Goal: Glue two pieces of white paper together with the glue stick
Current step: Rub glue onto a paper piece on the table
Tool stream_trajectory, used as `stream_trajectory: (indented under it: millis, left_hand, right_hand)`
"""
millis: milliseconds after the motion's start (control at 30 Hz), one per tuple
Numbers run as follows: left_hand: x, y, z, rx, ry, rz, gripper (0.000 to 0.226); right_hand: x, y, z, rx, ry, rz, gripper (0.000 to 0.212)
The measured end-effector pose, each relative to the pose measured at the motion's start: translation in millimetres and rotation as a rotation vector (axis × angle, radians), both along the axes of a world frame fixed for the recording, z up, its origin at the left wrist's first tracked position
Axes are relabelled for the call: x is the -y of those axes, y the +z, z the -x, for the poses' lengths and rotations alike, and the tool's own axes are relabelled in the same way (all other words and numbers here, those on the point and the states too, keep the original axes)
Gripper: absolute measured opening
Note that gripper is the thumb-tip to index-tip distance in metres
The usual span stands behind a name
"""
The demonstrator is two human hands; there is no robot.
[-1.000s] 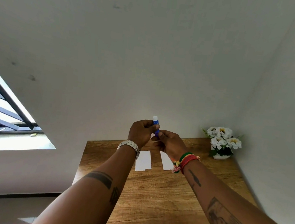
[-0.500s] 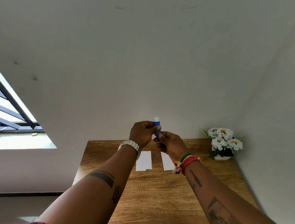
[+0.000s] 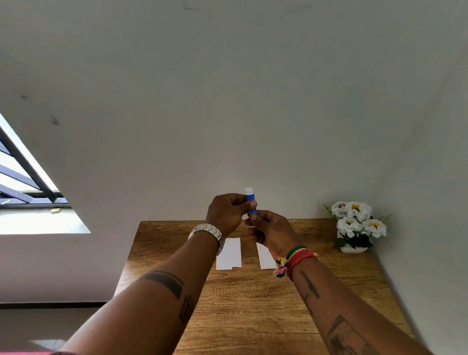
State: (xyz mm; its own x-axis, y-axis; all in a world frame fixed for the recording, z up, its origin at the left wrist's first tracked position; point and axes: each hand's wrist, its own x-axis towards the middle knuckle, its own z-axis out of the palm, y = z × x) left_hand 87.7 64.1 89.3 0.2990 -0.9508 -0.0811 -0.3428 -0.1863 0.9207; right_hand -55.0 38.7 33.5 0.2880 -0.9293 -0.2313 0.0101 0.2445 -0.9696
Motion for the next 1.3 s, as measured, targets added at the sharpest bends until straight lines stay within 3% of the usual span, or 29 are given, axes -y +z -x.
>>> stream_trajectory:
  millis: [167,333,500,667,800,933,1133,1200,1300]
  left_hand:
    - [-0.6,-1.3,0.1,-0.033,0.008,0.001,0.035]
    - [-0.1,-3.6,-0.7,-0.017,0.010,0.005,0.035]
    - [1.4,-6.4,0.6,0.018,-0.007,-0.001,0.038]
    - [3.3,-7.0,0.3,0.019,-0.006,0.001,0.039]
    - [2.9,-7.3,-2.3,0.010,-0.001,0.005,0.037]
    - [-0.5,-15.2,-3.5,-0.106,0.010,-0.064,0.035]
    - [-4.3,-31.7,-6.4,-0.218,-0.041,-0.074,0.031]
    - [-4.4,-39.8,-11.4,-0.127,-0.081,-0.086,0.036]
    - [-4.7,-58.5,-25.4,0.153,-0.104,-0.135,0.027]
  right_hand:
    - [-2.7,1.6,2.1,0.033,0.082,-0.035,0.023]
    - [-1.8,0.8,0.3,0.066,-0.019,-0.056,0.034]
    - [-0.5,-1.2,0.9,0.033,-0.060,-0.020,0.016]
    - [-0.2,0.3,1.0,-0.016,-0.003,0.010,0.017]
    - [0.5,0.1,2.1,0.069,-0.003,-0.046,0.025]
    - [-1.2,-2.1,0.7,0.206,-0.038,-0.079,0.031]
    - [-0.4,-10.6,-1.5,0.113,-0.069,-0.004,0.037]
    - [1.8,-15.3,-1.1,0.122,-0.095,-0.030,0.036]
    - [4.6,-22.7,2.4,0.189,-0.129,-0.120,0.028]
